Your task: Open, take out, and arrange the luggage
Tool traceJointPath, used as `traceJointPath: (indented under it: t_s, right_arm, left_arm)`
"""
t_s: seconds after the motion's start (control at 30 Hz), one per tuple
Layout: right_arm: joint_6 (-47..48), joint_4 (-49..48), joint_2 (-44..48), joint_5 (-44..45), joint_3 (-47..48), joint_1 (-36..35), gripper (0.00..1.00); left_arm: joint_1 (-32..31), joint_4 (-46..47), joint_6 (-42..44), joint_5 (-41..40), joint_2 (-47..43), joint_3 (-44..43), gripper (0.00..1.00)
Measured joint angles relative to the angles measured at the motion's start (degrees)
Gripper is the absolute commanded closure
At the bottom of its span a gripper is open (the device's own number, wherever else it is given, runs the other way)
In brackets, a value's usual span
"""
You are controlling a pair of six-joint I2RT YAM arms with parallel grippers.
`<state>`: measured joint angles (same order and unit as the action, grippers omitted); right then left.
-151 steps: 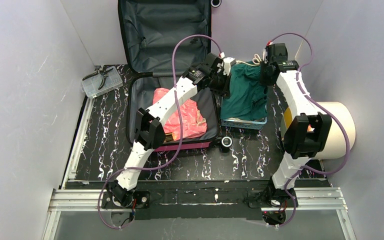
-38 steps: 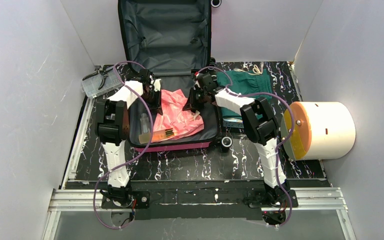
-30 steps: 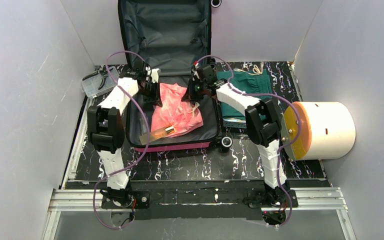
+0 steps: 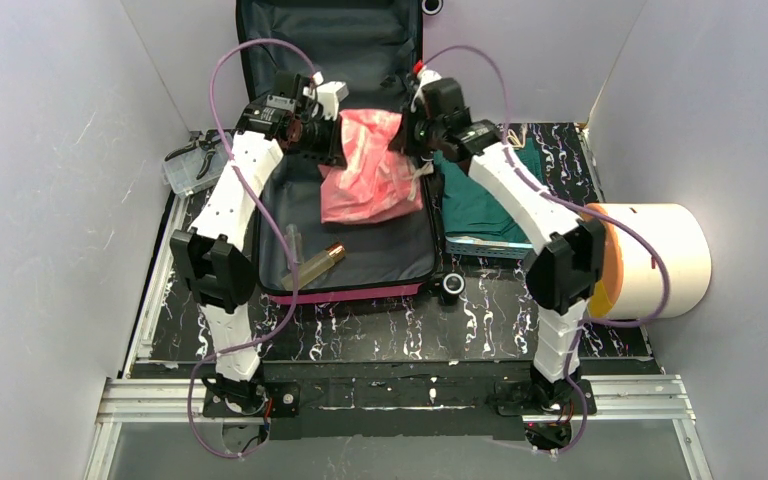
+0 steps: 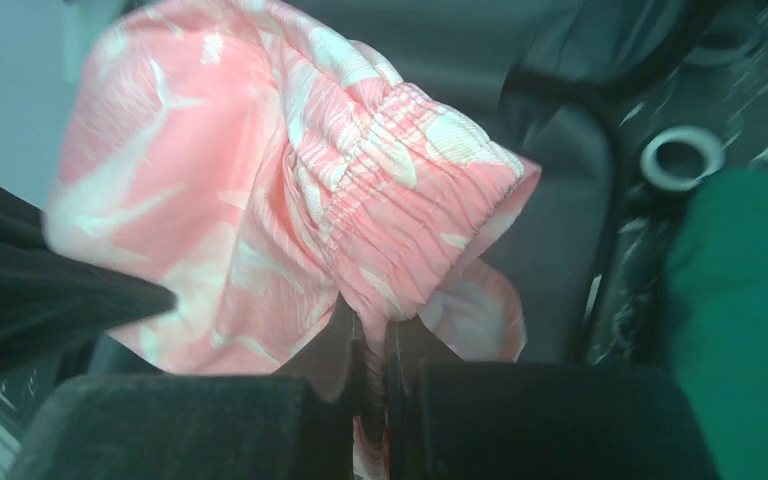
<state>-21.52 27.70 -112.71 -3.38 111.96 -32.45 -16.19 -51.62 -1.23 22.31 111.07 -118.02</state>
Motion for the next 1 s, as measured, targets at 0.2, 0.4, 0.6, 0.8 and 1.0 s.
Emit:
traceJointPath:
  t_s: [0.2,0.4,0.6,0.8,1.0]
  right_arm:
    - [3.26,1.57,8.74,4.31,4.52,2.45,0.99]
    - [5.38,3.98,17.14,6.43,-1.01,11.15,0.99]
    - [6.88,7.82,24.11,4.87,-10.69,23.63,0.99]
    - [7.15,9.49,26.73,3.26,-19.12,30.84,0.99]
    - [6.51,7.19,26.05,-0.15,-25.35,33.94,0.99]
  left_arm:
    - [-6.49,0.11,-1.27,0.02,-0.68,-9.75,1.00]
    - [-14.88,1.44,-3.34,0.17,4.87,-22.67,1.00]
    - [-23.08,8.13,-6.54,0.61,16.04,-31.71,1.00]
    - [-26.38,11.45,-10.80,1.09,24.90,-32.79,1.00]
    - [-26.45,12.72,-11.85,0.20,27.21,-32.35,1.00]
